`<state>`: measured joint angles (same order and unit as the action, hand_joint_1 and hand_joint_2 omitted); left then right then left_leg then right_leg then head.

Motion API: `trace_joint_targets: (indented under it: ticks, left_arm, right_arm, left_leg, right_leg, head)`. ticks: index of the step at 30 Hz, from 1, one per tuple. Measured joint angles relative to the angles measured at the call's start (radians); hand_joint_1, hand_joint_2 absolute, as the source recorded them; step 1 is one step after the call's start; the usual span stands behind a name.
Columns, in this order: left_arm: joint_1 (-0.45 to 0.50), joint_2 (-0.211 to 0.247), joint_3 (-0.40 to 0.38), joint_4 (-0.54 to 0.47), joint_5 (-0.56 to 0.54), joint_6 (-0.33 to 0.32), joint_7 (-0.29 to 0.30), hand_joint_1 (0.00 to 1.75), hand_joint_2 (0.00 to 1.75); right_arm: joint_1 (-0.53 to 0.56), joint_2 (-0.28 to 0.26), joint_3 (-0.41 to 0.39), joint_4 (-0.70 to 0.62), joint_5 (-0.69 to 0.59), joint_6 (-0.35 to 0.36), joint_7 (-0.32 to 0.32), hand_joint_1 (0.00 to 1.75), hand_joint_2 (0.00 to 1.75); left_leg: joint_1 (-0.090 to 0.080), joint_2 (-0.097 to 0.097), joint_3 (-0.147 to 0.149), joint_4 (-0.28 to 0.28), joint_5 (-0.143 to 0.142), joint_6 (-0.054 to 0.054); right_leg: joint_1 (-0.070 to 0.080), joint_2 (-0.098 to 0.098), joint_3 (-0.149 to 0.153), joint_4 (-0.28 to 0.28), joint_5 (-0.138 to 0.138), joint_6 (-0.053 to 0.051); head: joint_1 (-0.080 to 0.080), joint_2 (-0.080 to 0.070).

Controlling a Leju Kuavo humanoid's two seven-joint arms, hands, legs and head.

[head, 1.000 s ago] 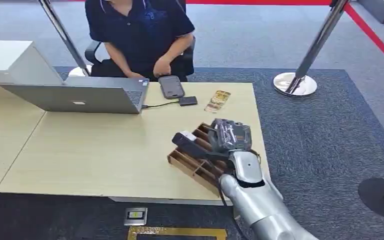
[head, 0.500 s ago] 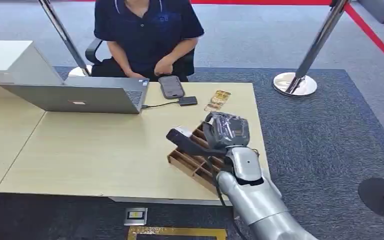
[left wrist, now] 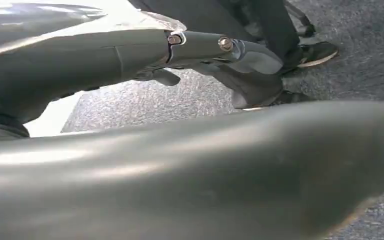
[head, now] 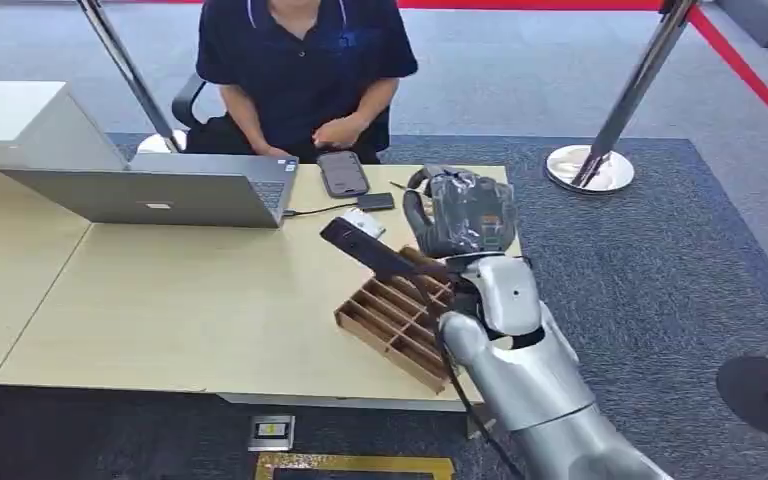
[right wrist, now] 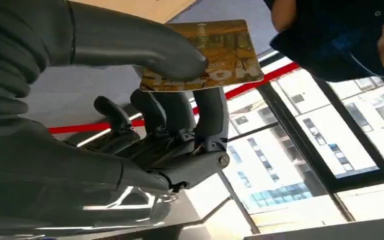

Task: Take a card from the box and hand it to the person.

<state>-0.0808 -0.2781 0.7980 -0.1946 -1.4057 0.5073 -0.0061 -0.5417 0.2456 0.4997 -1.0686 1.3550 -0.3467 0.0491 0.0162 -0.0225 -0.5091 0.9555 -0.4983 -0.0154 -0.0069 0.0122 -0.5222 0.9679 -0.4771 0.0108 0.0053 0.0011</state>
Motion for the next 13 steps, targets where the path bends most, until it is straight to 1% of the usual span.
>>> trace_joint_targets:
  ticks: [1,2,6,8,13]
  left_arm:
    - [0.000,0.000,0.000,0.000,0.000,0.001,0.000,0.00,0.00]
    - [-0.001,0.000,0.000,0.000,0.000,0.003,0.000,0.00,0.00]
    - [-0.003,0.000,0.000,0.000,0.002,0.008,0.001,0.00,0.00]
    - [-0.003,0.000,0.000,0.000,0.003,0.011,0.002,0.00,0.00]
    - [-0.003,0.000,0.000,0.000,0.005,0.013,0.004,0.00,0.00]
  right_arm:
    - [-0.022,0.007,0.002,0.019,0.001,0.000,0.008,1.52,1.75]
    - [-0.053,0.016,0.003,0.047,0.006,-0.005,0.020,1.45,1.75]
    - [-0.173,0.050,0.007,0.200,0.026,-0.030,0.054,1.45,1.75]
    - [-0.211,0.064,0.007,0.265,0.032,-0.029,0.065,1.48,1.75]
    - [-0.288,0.093,0.007,0.406,0.053,-0.013,0.115,1.47,1.75]
  left_leg:
    - [0.000,0.000,0.000,0.000,0.000,0.000]
    - [0.000,0.000,0.000,0.000,0.000,0.000]
    - [0.000,0.000,0.000,0.000,0.001,-0.001]
    - [0.000,0.000,0.000,0.000,0.001,-0.001]
    - [0.000,0.000,0.000,0.000,0.001,-0.001]
  right_leg:
    - [0.000,0.000,0.000,0.000,0.000,-0.001]
    - [0.000,0.000,0.000,0.000,0.000,-0.001]
    - [0.000,0.000,0.000,0.000,0.000,-0.001]
    - [0.000,0.000,0.000,0.001,0.000,-0.001]
    - [0.000,0.000,0.000,0.000,0.000,-0.001]
  head:
    - [0.000,0.000]
    - [0.000,0.000]
    - [0.000,0.000]
    - [0.000,0.000]
    - [0.000,0.000]
